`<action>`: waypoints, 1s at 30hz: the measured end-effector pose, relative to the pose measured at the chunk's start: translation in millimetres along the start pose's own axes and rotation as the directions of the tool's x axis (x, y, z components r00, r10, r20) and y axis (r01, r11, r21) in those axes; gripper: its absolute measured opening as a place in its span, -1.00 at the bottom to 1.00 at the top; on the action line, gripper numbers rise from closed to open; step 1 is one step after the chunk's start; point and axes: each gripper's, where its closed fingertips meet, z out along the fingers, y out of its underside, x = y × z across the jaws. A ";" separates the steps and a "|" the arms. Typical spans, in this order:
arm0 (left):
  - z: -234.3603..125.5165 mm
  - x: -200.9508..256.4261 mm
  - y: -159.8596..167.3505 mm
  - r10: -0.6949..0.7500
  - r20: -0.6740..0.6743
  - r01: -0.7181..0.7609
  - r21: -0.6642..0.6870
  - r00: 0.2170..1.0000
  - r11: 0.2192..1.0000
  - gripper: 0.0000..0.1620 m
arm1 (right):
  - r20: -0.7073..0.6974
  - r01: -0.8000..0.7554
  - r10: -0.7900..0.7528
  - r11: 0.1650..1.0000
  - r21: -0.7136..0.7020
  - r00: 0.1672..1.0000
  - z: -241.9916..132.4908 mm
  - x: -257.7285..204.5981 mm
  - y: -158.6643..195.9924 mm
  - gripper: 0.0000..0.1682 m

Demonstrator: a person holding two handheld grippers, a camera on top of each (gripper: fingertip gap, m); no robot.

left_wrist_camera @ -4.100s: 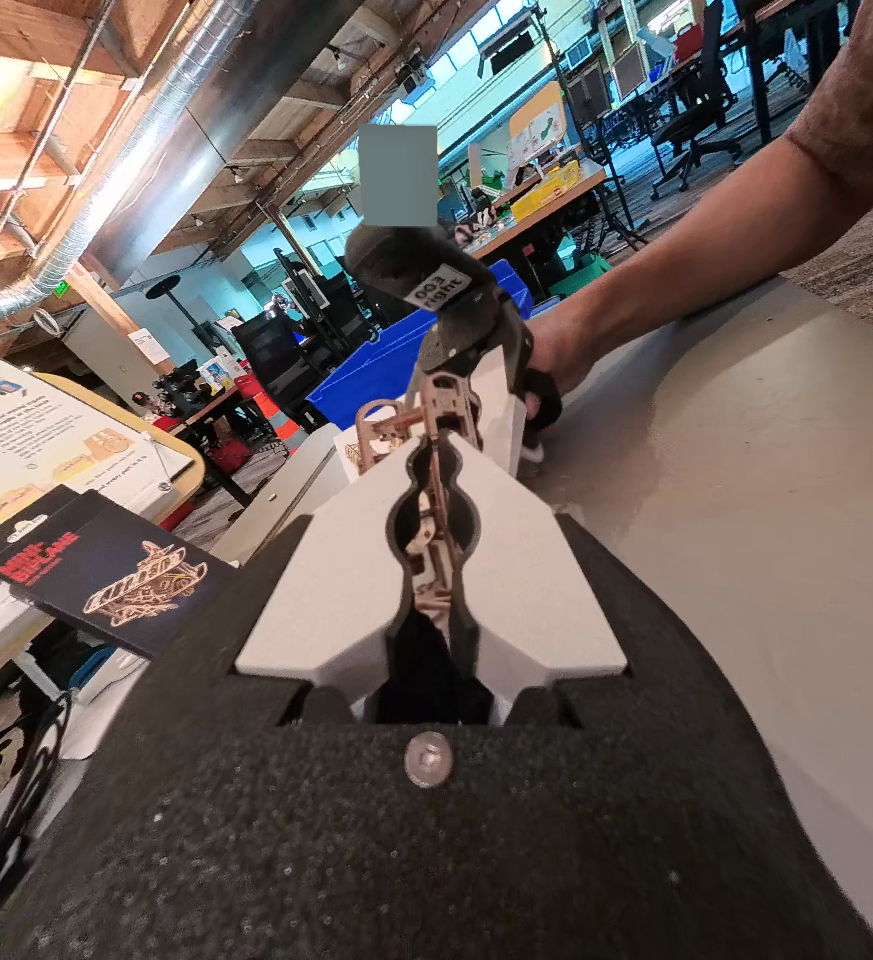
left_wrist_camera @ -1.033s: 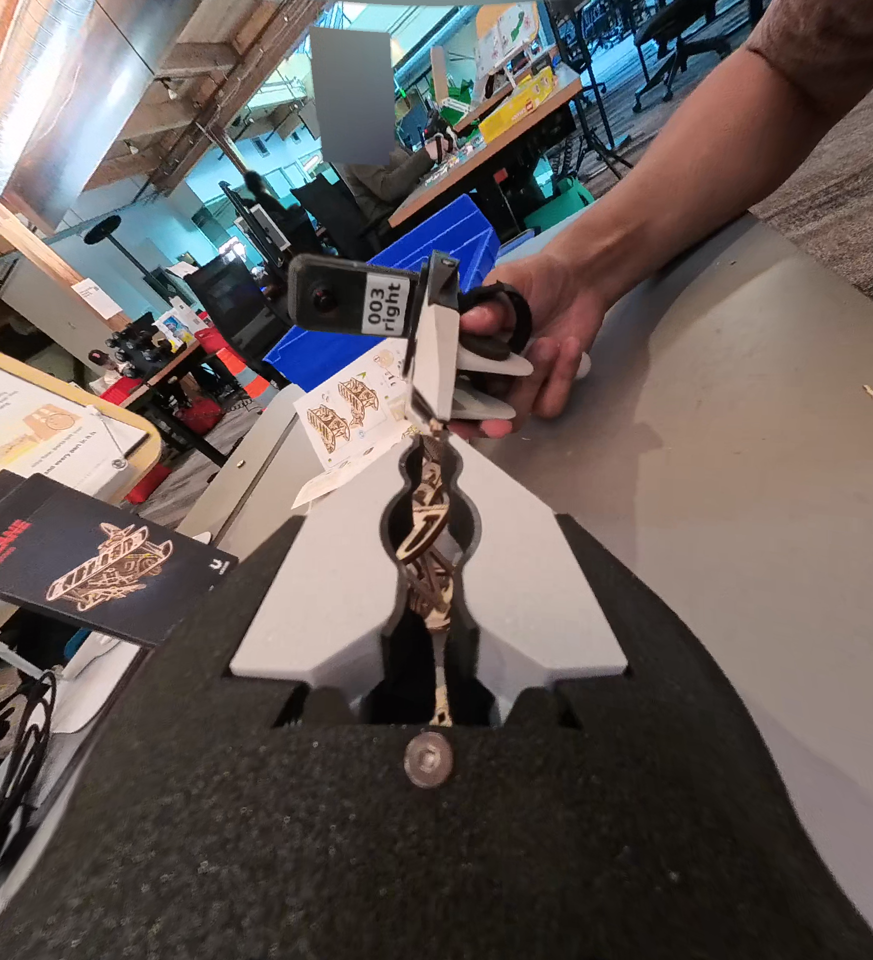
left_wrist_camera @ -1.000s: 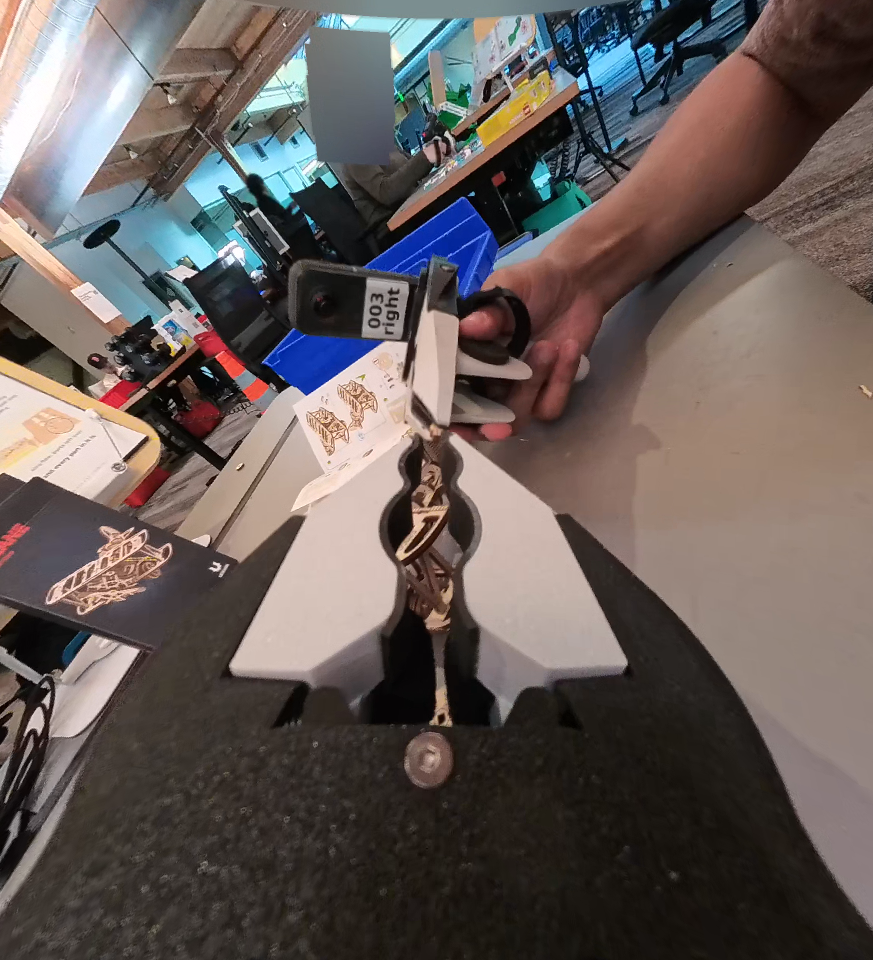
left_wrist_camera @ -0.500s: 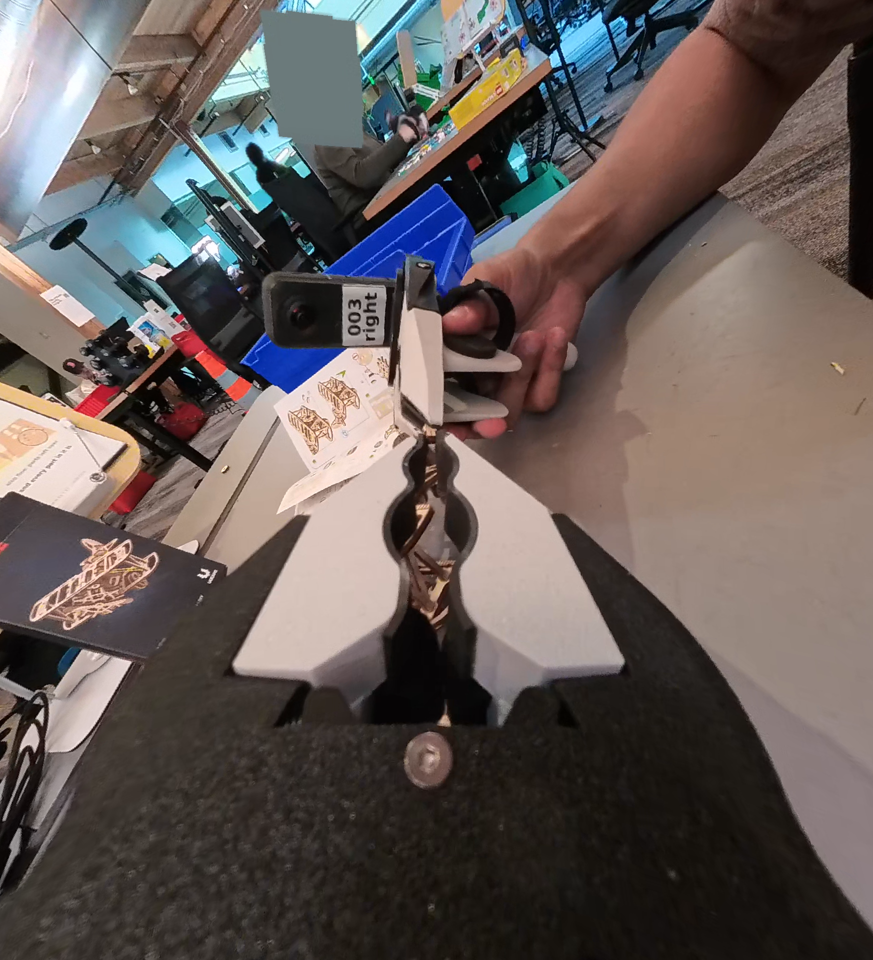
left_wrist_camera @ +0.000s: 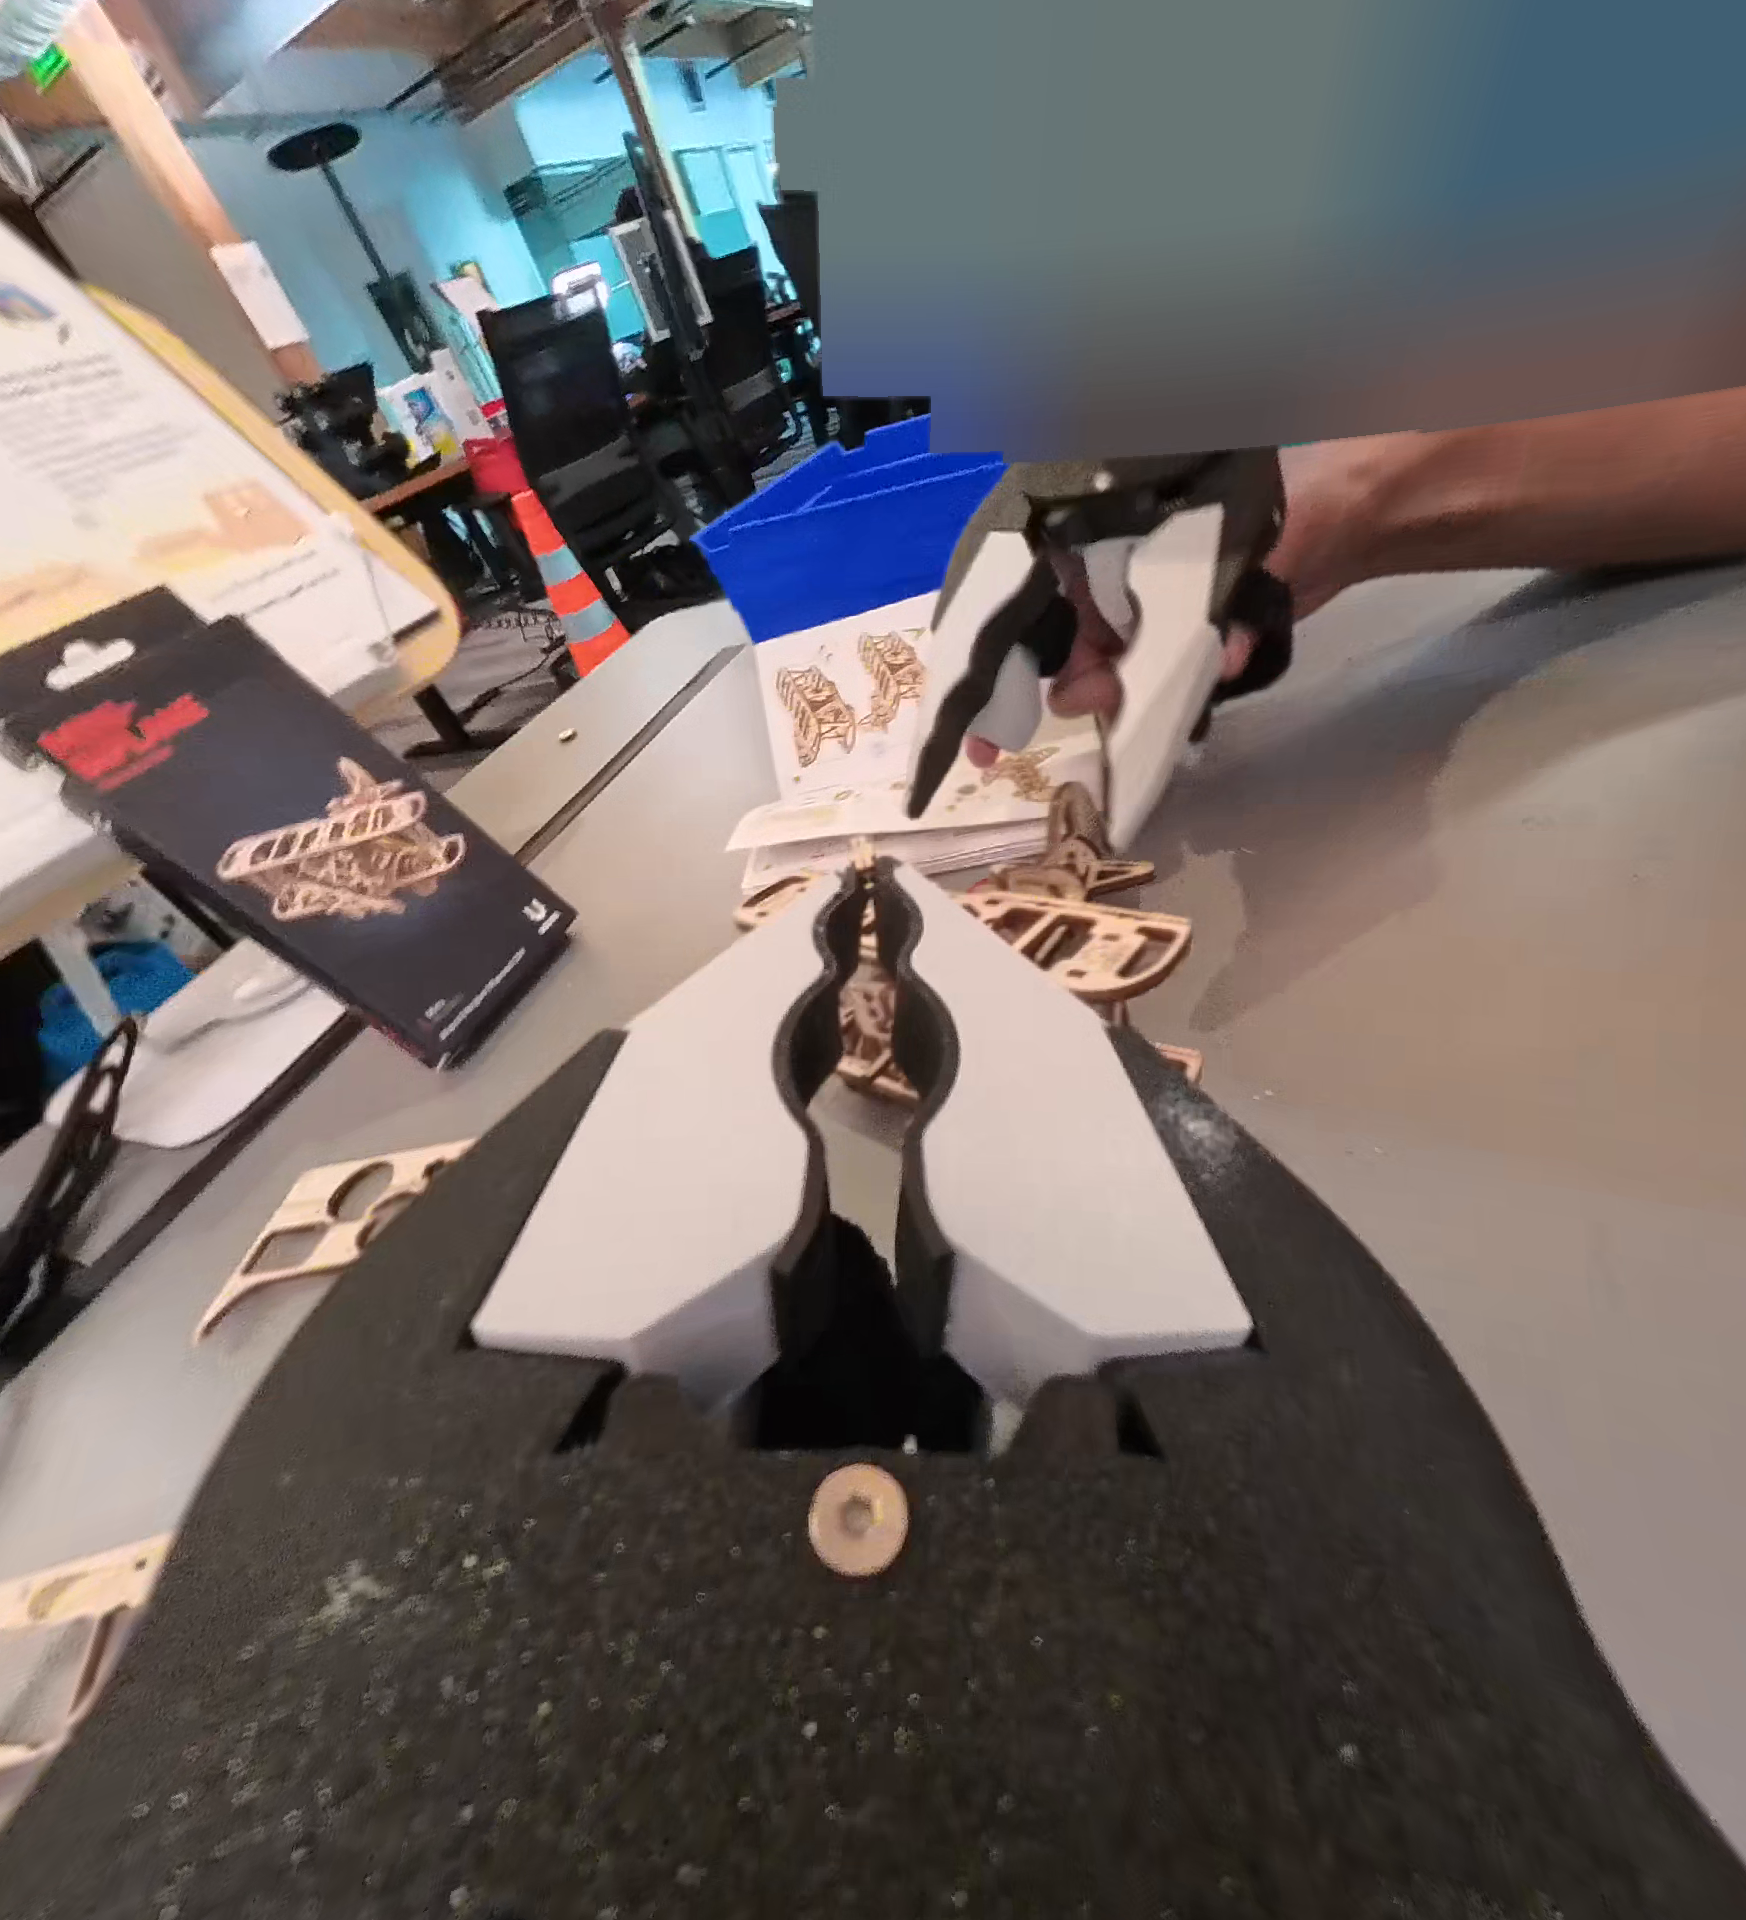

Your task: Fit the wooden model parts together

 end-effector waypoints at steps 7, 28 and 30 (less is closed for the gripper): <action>-2.4 -16.3 6.5 -0.022 0.053 0.023 -0.021 0.998 1.000 -1.00 | -0.029 0.002 -0.010 0.963 -0.269 1.000 24.3 3.2 26.7 -0.05; 4.8 -30.4 57.9 -0.180 0.097 0.197 -0.226 0.979 0.954 -1.00 | -0.227 0.492 -0.639 0.733 -0.469 0.735 14.2 13.6 18.2 -0.45; 5.9 -28.6 58.0 -0.190 0.092 0.206 -0.221 0.978 0.953 -1.00 | -0.268 0.536 -0.713 0.676 -0.506 0.648 4.3 6.5 13.4 -0.45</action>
